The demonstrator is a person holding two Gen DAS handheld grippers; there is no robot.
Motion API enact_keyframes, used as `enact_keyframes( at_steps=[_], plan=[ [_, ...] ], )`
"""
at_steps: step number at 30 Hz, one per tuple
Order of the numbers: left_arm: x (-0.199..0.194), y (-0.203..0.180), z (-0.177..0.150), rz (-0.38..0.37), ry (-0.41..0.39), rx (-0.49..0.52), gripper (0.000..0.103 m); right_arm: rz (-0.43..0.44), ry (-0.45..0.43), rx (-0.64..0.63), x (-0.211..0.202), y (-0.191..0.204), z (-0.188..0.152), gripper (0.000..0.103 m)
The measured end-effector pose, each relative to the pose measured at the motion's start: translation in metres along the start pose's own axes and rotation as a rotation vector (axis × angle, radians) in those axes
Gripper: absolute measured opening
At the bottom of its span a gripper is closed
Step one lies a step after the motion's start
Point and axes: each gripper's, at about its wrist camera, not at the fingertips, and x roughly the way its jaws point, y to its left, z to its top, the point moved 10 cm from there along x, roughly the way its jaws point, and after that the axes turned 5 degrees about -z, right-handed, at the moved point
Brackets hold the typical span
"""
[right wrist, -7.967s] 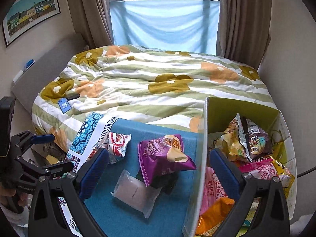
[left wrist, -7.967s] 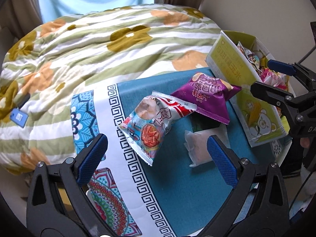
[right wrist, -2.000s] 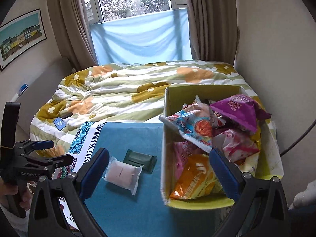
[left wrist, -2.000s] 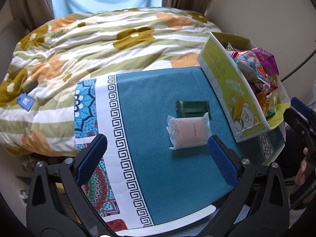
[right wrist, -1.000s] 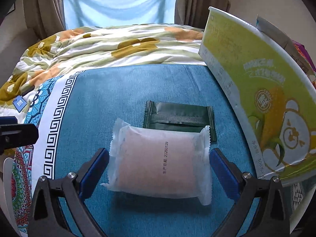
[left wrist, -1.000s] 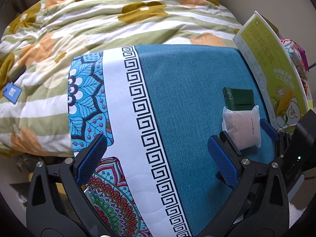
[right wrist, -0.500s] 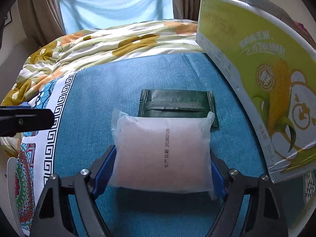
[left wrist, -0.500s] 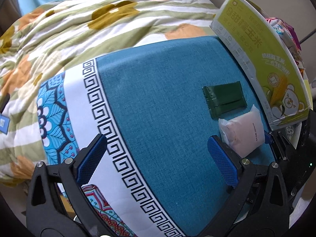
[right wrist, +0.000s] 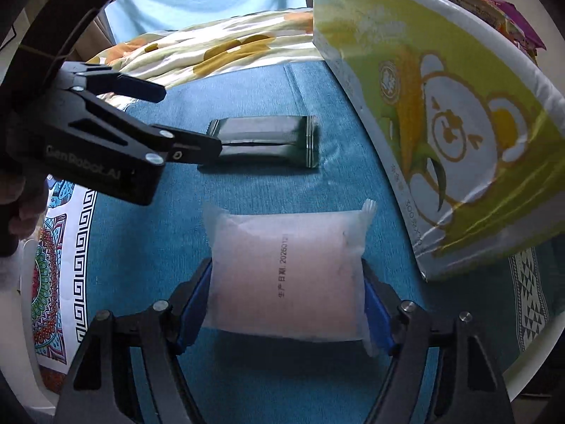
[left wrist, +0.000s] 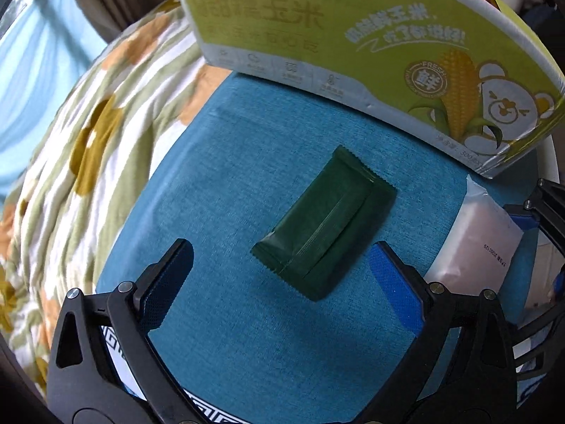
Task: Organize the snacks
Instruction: 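Grasp the dark green packet with the left gripper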
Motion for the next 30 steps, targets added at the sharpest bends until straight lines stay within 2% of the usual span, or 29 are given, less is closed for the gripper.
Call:
enact_keyframes(
  at_steps=[2,5,10,13,16,21,30],
  plan=[
    [0.007,-0.006,0.004,0.006,0.025,0.054,0.087,0.009,0.002,0.009,-0.001,-0.002,-0.004,0.072],
    [0.016,-0.012,0.005,0.006,0.055,0.103,0.079,0.034,0.006,0.013,-0.004,-0.005,-0.009,0.072],
    [0.02,-0.016,0.009,-0.044,0.057,0.093,0.074,0.047,0.006,-0.002,-0.005,-0.005,-0.013,0.072],
    [0.02,-0.017,0.007,-0.106,0.061,0.06,0.058,0.05,0.004,-0.009,-0.006,-0.004,-0.015,0.072],
    [0.017,-0.02,0.002,-0.105,0.06,0.079,0.052,0.055,0.005,-0.009,-0.005,-0.003,-0.013,0.072],
    [0.009,-0.02,-0.019,-0.1,0.073,0.058,0.049,0.055,0.007,-0.011,-0.009,-0.005,-0.016,0.072],
    [-0.011,-0.021,-0.075,-0.077,0.08,-0.1,0.048,0.061,0.006,-0.008,-0.006,-0.003,-0.011,0.071]
  ],
)
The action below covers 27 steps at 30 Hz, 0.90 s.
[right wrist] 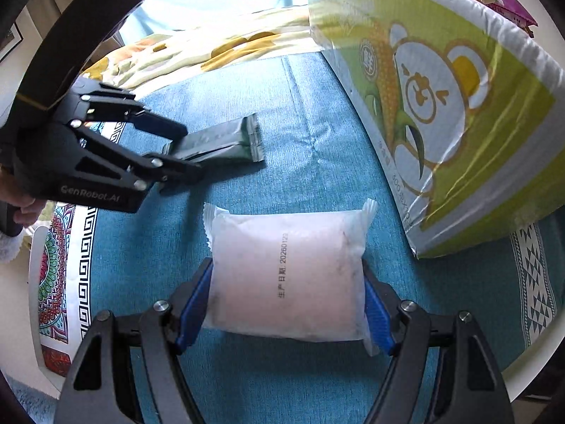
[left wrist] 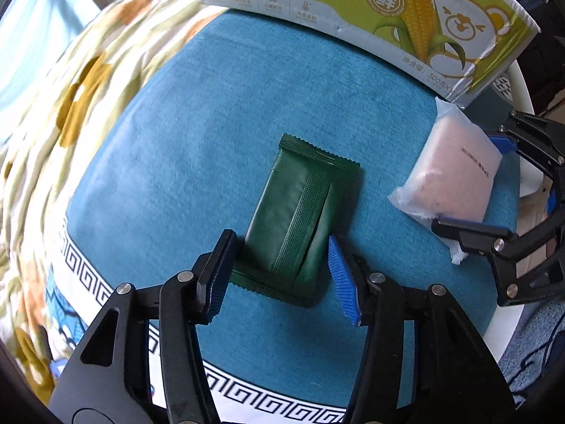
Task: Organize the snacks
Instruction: 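Grasp the dark green packet with the left gripper, then drop the green packet into the box with the left while the right carries the pastry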
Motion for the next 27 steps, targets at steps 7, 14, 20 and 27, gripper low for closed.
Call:
enact_keyframes(
  at_steps=[7,14,20,27],
  plan=[
    [-0.009,0.003,-0.031,-0.002,-0.04,-0.126,0.047,0.014,-0.004,-0.008,0.002,0.008,0.005,0.071],
    [-0.042,0.008,-0.056,0.016,-0.113,-0.254,0.047,0.03,-0.021,-0.019,-0.006,0.017,0.008,0.07],
    [-0.1,0.004,-0.056,0.041,-0.223,-0.345,0.046,0.04,-0.079,-0.046,-0.036,0.025,0.024,0.069],
    [-0.176,-0.008,-0.023,0.089,-0.375,-0.402,0.046,0.082,-0.193,-0.044,-0.105,0.022,0.055,0.069]
  ],
)
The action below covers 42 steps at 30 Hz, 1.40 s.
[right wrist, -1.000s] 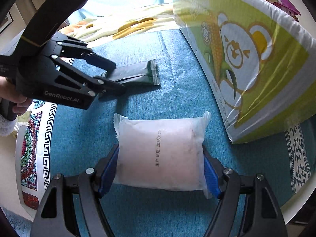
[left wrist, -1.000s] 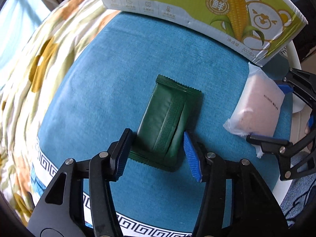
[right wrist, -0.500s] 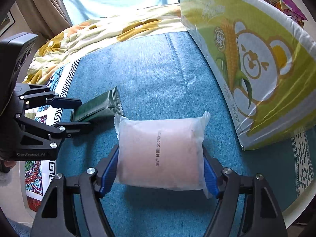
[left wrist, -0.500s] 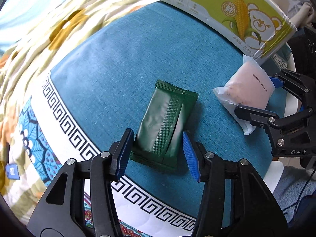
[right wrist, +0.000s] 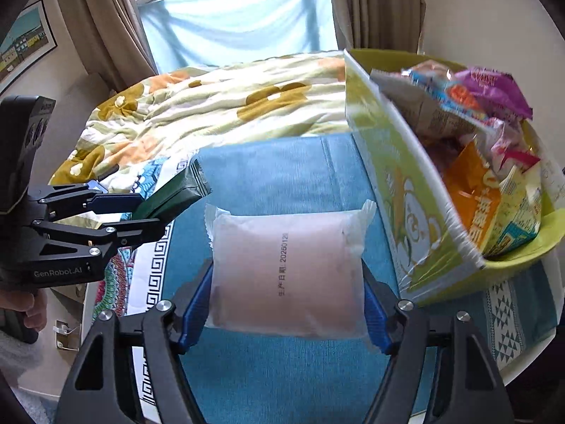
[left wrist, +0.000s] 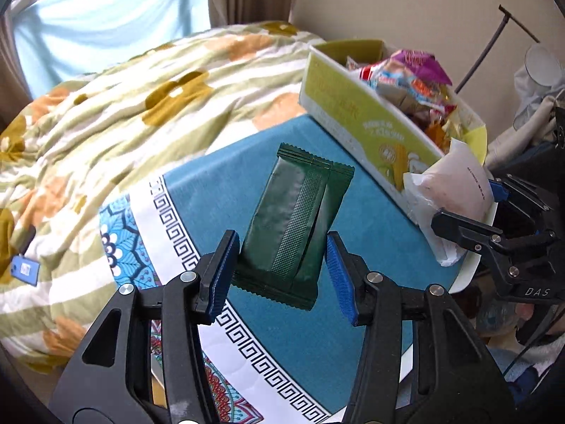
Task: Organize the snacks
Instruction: 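Drop the green packet into the box with the left while the right carries the pastry, then lower the white pastry into the yellow box and open the right gripper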
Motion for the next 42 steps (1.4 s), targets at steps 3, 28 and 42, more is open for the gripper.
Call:
enact_keyframes(
  at_steps=[3,28,42],
  plan=[
    [-0.015,-0.02,0.032,0.016,-0.054,-0.005,0.047,0.01,-0.064,0.008,-0.031,-0.012,0.023,0.069],
    [0.115,-0.221,0.125,0.058,-0.084,-0.192,0.097,0.026,-0.143,-0.028,-0.084,-0.263,0.094,0.069],
    [0.067,-0.179,0.089,0.224,-0.069,-0.321,0.101,0.126,-0.036,-0.05,-0.059,-0.249,0.093,0.07]
  ],
)
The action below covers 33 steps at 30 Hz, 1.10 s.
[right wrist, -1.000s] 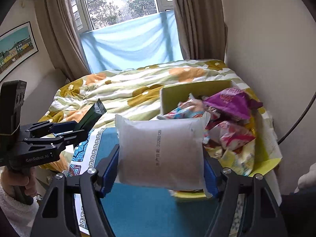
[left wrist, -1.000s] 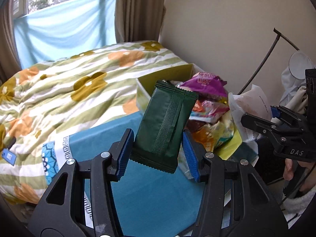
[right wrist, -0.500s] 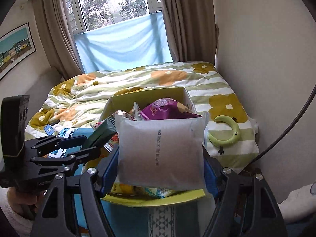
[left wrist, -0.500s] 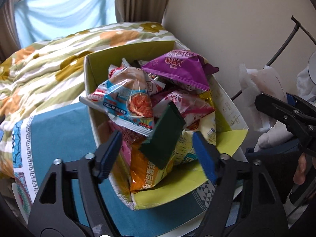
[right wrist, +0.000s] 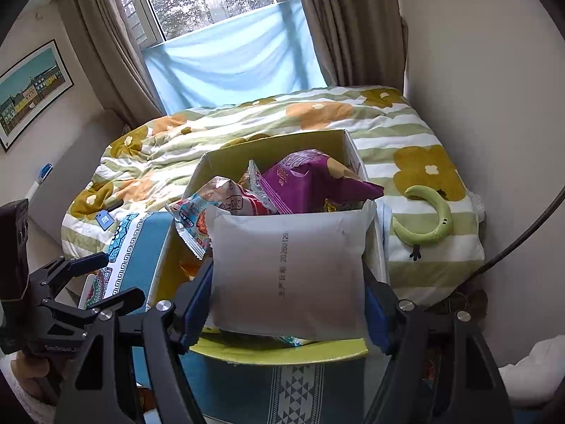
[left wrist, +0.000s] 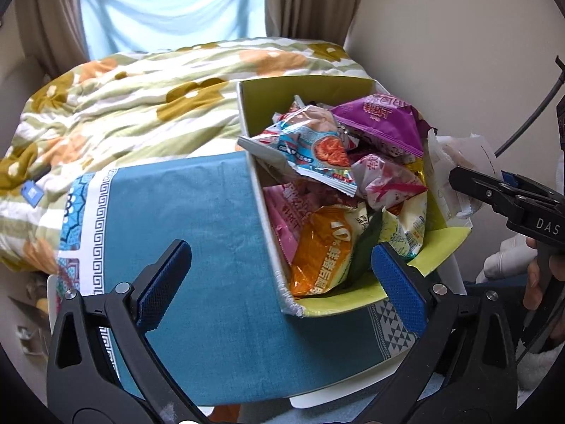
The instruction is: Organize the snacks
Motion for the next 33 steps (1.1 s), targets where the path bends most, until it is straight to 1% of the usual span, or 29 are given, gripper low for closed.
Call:
enact_keyframes(
  at_steps=[2,4,5,6,7,8,9,11,14,16,19,22,25,28,31,33],
  plan=[
    [-0.003,0.01,-0.004,0.029,0.002,-0.025,0.101,0.008,0.023,-0.01,0.009,0.003,0.0,0.071],
    [-0.006,0.022,-0.01,0.075,0.01,-0.05,0.101,0.007,0.049,-0.021,0.02,0.004,-0.002,0.072],
    [-0.007,0.027,-0.015,0.097,0.016,-0.059,0.101,0.005,0.068,-0.029,0.026,0.005,-0.005,0.075],
    [-0.01,0.032,-0.02,0.111,0.02,-0.065,0.101,-0.007,0.095,-0.033,0.032,0.004,-0.008,0.084],
    [-0.013,0.037,-0.026,0.121,0.021,-0.069,0.101,-0.023,0.118,-0.034,0.037,0.002,-0.013,0.09],
    [-0.016,0.04,-0.032,0.13,0.021,-0.073,0.101,-0.037,0.128,-0.028,0.038,0.0,-0.018,0.099],
    [-0.019,0.043,-0.038,0.137,0.021,-0.077,0.101,-0.049,0.13,-0.016,0.038,-0.002,-0.023,0.101],
    [-0.023,0.048,-0.048,0.143,0.025,-0.076,0.101,-0.084,0.131,-0.001,0.034,-0.008,-0.035,0.101],
    [-0.033,0.054,-0.058,0.149,0.013,-0.069,0.101,-0.155,0.081,-0.031,0.021,-0.009,-0.044,0.101],
    [-0.045,0.058,-0.06,0.147,-0.007,-0.068,0.101,-0.145,0.053,-0.029,0.009,-0.002,-0.045,0.101],
    [-0.072,0.062,-0.058,0.141,-0.062,-0.06,0.101,-0.151,0.01,-0.001,-0.012,0.006,-0.044,0.101],
    [-0.108,0.064,-0.049,0.154,-0.133,-0.031,0.101,-0.162,-0.036,0.001,-0.035,0.02,-0.041,0.101],
    [-0.153,0.067,-0.04,0.184,-0.223,-0.006,0.101,-0.171,-0.105,-0.014,-0.067,0.039,-0.036,0.101],
    [-0.2,0.07,-0.036,0.206,-0.328,-0.004,0.102,-0.183,-0.182,-0.021,-0.103,0.06,-0.03,0.101],
    [-0.239,0.073,-0.04,0.233,-0.406,-0.006,0.102,-0.208,-0.248,-0.036,-0.138,0.081,-0.029,0.101],
    [-0.255,0.073,-0.048,0.25,-0.435,-0.004,0.102,-0.213,-0.276,-0.041,-0.155,0.095,-0.033,0.101]
  ],
)
